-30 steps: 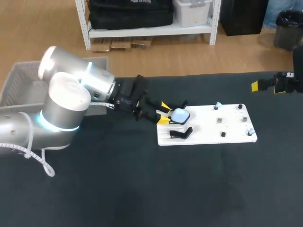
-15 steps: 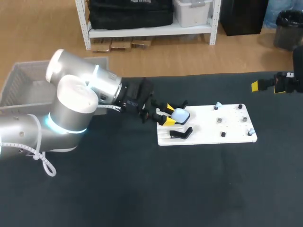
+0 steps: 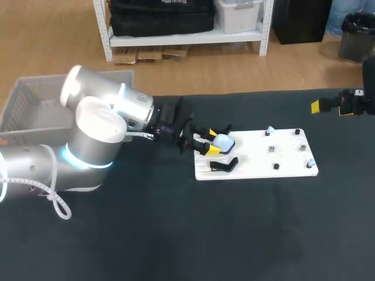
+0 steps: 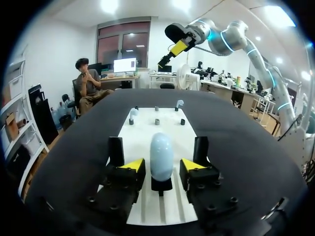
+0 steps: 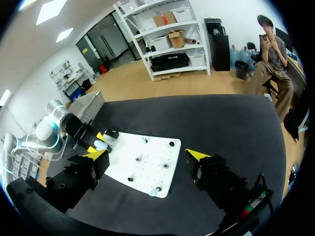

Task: Pick up each earbud case from the left stands, insert the matching earbuds, close the lid, and place the case in the box.

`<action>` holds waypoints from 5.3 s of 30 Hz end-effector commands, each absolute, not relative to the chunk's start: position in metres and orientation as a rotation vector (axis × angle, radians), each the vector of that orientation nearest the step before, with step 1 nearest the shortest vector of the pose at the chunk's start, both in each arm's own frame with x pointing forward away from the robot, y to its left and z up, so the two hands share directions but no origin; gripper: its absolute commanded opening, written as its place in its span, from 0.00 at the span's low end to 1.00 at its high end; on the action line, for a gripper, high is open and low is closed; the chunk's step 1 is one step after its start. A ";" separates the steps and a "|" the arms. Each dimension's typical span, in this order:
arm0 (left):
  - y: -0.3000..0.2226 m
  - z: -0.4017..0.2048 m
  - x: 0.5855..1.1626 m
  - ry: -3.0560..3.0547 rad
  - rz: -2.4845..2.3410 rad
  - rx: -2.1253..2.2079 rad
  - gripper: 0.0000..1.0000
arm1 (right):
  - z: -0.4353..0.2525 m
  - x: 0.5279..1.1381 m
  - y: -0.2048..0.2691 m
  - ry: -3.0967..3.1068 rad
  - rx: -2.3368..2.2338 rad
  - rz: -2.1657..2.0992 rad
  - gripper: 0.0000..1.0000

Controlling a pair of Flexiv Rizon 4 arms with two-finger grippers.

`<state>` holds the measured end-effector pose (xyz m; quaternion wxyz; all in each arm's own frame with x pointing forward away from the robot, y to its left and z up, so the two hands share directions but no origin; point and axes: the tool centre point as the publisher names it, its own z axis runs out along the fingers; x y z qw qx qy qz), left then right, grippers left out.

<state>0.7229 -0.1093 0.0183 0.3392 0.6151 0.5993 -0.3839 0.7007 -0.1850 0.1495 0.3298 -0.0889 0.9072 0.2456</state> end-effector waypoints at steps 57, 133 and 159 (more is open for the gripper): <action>-0.114 0.112 0.704 1.341 -1.093 1.358 0.00 | 0.149 0.701 -0.186 2.373 -0.235 0.644 1.00; -0.147 0.103 0.694 1.150 -1.193 1.283 0.00 | 0.156 0.619 -0.074 2.390 -0.456 0.738 1.00; -0.151 0.099 0.691 1.178 -1.208 1.272 0.00 | 0.147 0.638 -0.026 2.445 -0.565 0.648 1.00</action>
